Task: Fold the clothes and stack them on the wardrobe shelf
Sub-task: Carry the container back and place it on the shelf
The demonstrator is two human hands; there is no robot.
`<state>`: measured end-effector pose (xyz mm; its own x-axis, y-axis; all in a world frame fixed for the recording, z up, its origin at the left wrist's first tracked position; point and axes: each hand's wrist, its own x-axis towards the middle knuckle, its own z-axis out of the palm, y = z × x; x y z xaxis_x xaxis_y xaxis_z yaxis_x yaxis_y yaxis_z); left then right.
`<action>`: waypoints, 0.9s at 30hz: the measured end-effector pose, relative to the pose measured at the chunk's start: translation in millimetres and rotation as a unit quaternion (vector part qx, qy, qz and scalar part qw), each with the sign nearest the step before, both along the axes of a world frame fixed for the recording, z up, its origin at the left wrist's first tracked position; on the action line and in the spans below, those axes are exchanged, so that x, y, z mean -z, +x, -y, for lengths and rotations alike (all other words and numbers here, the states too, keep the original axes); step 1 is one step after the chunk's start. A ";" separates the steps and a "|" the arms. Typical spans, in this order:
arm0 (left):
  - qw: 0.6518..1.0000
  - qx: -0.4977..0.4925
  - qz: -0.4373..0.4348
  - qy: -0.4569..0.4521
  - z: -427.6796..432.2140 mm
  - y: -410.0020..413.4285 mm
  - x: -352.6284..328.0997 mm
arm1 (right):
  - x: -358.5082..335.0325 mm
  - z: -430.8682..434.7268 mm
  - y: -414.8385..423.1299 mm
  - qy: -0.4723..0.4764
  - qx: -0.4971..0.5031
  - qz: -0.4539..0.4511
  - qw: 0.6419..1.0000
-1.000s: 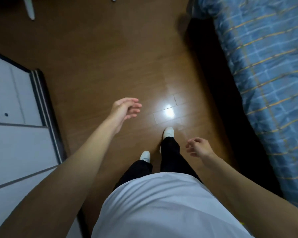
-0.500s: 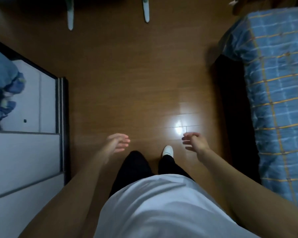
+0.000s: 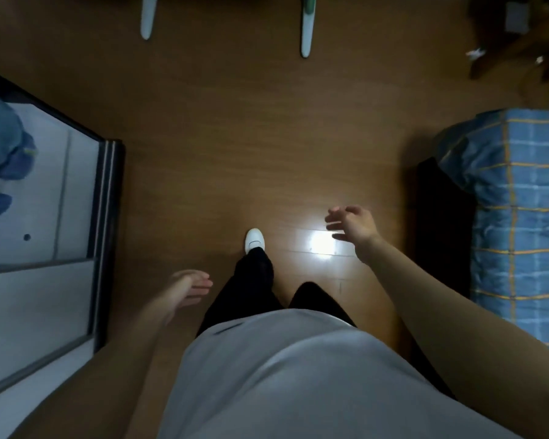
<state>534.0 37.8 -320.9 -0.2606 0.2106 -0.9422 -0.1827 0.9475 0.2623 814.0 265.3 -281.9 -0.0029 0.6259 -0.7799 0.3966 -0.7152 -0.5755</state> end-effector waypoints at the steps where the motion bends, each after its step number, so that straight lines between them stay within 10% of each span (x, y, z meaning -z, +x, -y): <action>1: 1.000 0.009 0.001 0.020 -30.5 -11.8 -3.0 | 2.8 -7.3 -1.8 -0.011 -0.004 0.014 1.000; 14: 0.967 0.025 0.018 0.253 -445.0 -79.7 -70.7 | 33.1 -158.3 9.5 -0.116 0.042 0.090 0.988; 27: 0.999 -0.029 -0.038 0.005 -516.6 -154.9 -23.2 | -21.7 -537.4 -178.1 0.037 -0.014 -0.067 0.997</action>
